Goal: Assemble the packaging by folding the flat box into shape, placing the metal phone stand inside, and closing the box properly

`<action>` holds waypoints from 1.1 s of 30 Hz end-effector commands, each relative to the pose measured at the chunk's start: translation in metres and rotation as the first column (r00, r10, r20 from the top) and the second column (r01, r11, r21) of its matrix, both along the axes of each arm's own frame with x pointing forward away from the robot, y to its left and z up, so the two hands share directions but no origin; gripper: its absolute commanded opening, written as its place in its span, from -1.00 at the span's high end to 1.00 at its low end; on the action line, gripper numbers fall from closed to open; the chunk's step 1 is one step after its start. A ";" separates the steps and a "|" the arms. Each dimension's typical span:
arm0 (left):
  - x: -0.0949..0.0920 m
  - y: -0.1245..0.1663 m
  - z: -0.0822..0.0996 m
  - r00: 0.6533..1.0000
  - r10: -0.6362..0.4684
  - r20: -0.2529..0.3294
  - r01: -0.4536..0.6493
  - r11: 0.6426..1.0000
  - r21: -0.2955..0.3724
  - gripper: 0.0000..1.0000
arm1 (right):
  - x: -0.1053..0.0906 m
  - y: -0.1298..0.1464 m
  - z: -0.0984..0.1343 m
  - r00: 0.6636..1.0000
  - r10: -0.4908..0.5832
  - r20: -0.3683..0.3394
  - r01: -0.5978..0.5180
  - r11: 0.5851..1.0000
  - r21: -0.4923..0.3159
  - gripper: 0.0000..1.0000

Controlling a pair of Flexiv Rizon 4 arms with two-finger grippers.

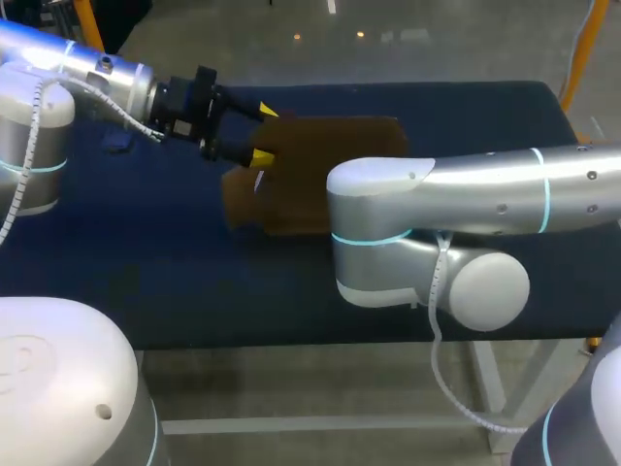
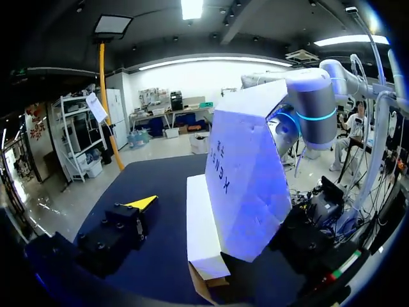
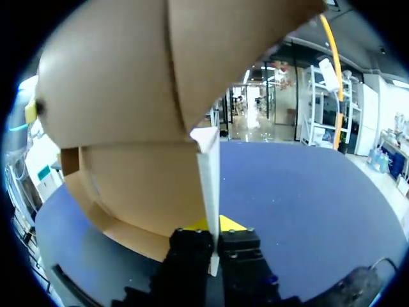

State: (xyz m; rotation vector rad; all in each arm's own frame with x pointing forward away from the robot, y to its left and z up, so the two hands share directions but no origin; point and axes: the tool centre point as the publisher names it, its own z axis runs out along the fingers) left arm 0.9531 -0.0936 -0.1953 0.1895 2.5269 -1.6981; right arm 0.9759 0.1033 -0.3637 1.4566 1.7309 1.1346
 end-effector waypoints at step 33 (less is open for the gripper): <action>-0.033 0.089 0.015 0.962 0.218 0.162 -0.245 0.956 0.165 -1.00 | -0.002 -0.007 0.020 0.866 0.460 -0.194 -0.420 0.882 0.214 1.00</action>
